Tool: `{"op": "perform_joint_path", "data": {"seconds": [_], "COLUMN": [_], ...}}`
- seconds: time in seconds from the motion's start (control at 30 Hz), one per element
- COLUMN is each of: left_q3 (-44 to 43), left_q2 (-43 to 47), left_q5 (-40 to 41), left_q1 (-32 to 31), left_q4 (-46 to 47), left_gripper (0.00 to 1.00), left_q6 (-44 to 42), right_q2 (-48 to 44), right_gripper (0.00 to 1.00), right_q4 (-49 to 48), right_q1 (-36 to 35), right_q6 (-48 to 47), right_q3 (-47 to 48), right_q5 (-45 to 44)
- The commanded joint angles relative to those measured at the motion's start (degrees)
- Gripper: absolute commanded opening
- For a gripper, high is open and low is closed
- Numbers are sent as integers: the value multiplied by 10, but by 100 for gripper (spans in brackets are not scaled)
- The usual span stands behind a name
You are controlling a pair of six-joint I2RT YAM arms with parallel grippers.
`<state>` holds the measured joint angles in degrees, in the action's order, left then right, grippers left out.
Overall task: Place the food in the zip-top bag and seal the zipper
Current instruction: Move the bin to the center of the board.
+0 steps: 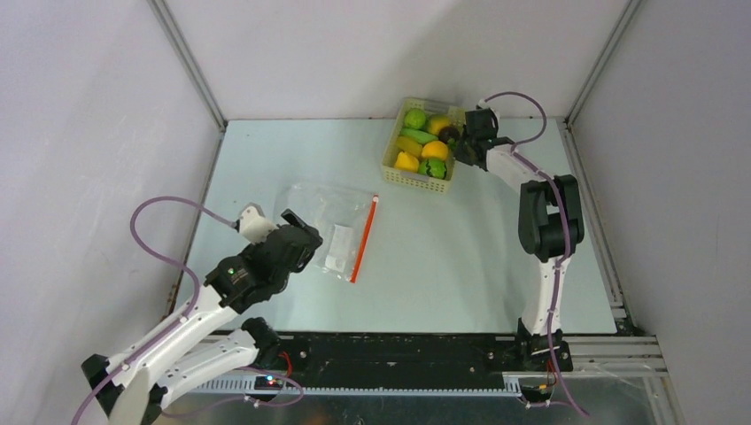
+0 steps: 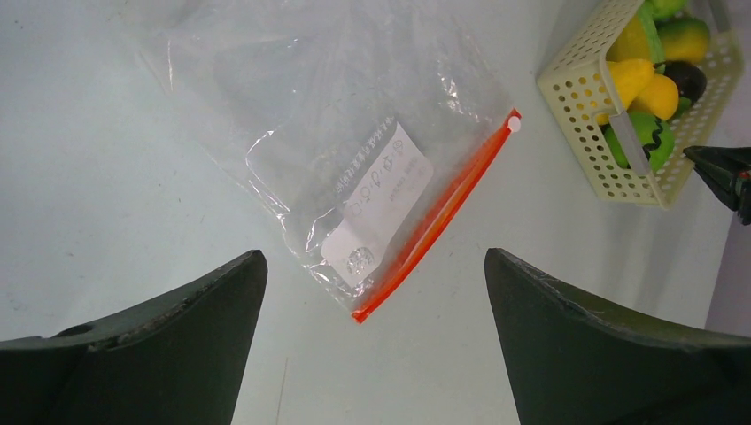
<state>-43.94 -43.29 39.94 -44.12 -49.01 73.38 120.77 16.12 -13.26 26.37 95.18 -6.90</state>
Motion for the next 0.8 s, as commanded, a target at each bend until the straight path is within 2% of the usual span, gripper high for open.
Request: {"op": "perform_joint_path", "data": {"seconds": [0.0, 0.07, 0.27, 0.47, 0.67, 0.7, 0.73, 0.77], "left_q3": [-19, -23, -42, -27, -25, -28, -34, -36], "left_q2": [24, 25, -8, -14, -55, -64, -86, -97], "left_q5": [-2, -28, -62, -89, -122, -123, -129, -132], "left_q1": [-11, -11, -16, -17, -17, -17, -17, -17], "left_q4": [15, 34, 34, 90, 125, 127, 135, 148], "left_gripper": [100, 100, 100, 100, 100, 100, 100, 100], "left_q6": [-78, -125, -183, -243, -294, -305, -311, -326], "right_q2": [-67, -101, -216, -380, -532, -546, -574, -587], "right_gripper": [0, 0, 0, 0, 0, 7, 27, 35], "right_q4": [11, 3, 19, 21, 69, 73, 73, 68], "right_q1": [-2, -4, -27, -39, -41, -40, -38, -37], "right_q6": [7, 9, 26, 84, 91, 87, 74, 66], "right_q3": [-77, -123, -290, -465, -572, -583, -584, -585], "right_q5": [10, 12, -27, -43, -64, -66, -64, -57]}}
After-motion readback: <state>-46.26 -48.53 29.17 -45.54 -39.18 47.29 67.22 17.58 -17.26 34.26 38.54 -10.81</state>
